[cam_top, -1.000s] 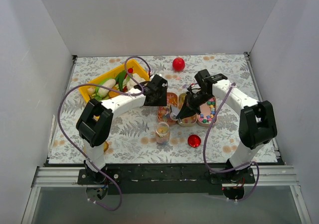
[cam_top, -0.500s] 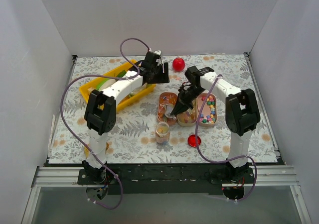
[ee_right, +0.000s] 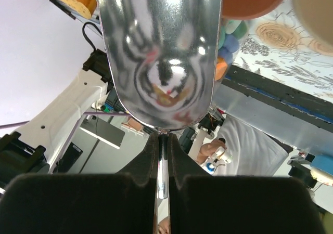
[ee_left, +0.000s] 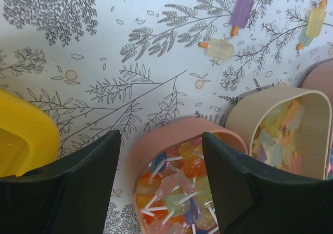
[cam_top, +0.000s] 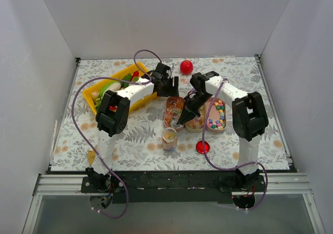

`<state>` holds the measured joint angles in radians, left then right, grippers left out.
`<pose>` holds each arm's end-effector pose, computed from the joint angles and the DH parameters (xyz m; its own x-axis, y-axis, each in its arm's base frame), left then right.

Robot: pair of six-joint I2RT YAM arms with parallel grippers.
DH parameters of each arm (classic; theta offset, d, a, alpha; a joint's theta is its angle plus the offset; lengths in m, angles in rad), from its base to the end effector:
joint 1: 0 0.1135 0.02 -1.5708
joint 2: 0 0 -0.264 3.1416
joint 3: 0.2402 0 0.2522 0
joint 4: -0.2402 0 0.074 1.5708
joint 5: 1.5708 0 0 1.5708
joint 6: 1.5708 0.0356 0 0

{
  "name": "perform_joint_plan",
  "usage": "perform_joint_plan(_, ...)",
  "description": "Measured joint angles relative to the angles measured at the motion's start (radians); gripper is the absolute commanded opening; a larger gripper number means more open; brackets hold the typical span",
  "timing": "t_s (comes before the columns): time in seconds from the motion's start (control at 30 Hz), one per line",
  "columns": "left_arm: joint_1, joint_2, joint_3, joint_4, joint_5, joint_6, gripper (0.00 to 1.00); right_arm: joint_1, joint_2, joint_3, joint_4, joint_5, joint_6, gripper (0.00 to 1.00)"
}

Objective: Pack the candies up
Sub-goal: Scoop the fake candies from the storage box.

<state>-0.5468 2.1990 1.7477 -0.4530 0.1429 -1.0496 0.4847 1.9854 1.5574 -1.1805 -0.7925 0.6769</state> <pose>0.4153 -0.2587 0.1884 -0.8458 -0.4900 -0.2108 -0.2885 0.7526 -0.5919 0.3159 0.1950 0.2091 -0.8793 0.0340 0.4751 0.3174 0.7856 0.5311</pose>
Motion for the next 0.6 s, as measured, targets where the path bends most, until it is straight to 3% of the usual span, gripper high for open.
perform_joint_plan(0.6, 0.0, -0.037, -0.139, 0.043, 0.023, 0.029, 0.58, 0.06, 0.034, 0.005, 0.003, -0.046, 0.099, 0.01)
